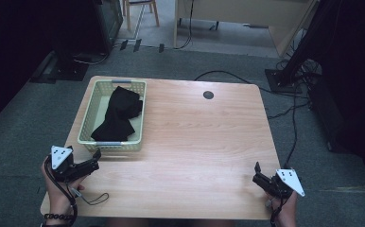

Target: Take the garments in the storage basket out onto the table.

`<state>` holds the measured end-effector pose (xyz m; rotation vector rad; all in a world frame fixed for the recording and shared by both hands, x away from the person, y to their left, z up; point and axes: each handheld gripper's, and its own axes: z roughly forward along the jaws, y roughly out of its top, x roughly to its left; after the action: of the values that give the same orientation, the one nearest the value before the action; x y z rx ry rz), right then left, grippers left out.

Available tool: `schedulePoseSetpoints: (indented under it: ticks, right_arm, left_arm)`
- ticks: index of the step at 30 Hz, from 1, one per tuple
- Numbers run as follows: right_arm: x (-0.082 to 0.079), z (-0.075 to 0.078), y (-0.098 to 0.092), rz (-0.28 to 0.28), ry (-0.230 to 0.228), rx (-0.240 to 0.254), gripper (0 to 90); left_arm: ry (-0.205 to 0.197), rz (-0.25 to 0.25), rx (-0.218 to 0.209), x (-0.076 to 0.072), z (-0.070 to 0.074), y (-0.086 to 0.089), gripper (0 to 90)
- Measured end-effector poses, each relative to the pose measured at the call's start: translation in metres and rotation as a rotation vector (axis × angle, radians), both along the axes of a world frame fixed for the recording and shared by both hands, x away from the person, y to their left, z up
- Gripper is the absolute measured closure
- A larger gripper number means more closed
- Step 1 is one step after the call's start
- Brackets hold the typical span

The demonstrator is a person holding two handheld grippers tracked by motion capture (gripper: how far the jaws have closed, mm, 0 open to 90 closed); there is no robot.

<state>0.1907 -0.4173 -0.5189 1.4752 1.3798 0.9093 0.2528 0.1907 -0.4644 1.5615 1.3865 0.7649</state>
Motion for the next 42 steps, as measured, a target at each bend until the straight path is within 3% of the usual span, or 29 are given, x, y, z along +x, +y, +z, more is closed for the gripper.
schedulePoseSetpoints:
  ticks: [7,17,27,33,42]
  right_arm:
    - [0.000,0.000,0.000,0.004,-0.001,-0.002,0.0]
    - [0.000,0.000,0.001,0.006,-0.001,-0.003,0.0]
    - [0.000,0.000,0.001,0.005,-0.002,-0.003,0.0]
    - [0.000,0.000,0.001,0.006,-0.002,-0.004,0.0]
    - [0.000,0.000,0.001,0.007,-0.002,-0.003,0.0]
  left_arm:
    - [-0.030,-0.012,-0.006,0.010,0.015,-0.014,0.0]
    - [-0.051,-0.046,0.028,0.029,0.039,-0.032,0.0]
    - [-0.025,-0.064,0.066,0.059,0.055,-0.049,0.0]
    - [-0.013,-0.060,0.053,0.077,0.061,-0.052,0.0]
    - [0.006,-0.064,0.048,0.103,0.058,-0.055,0.0]
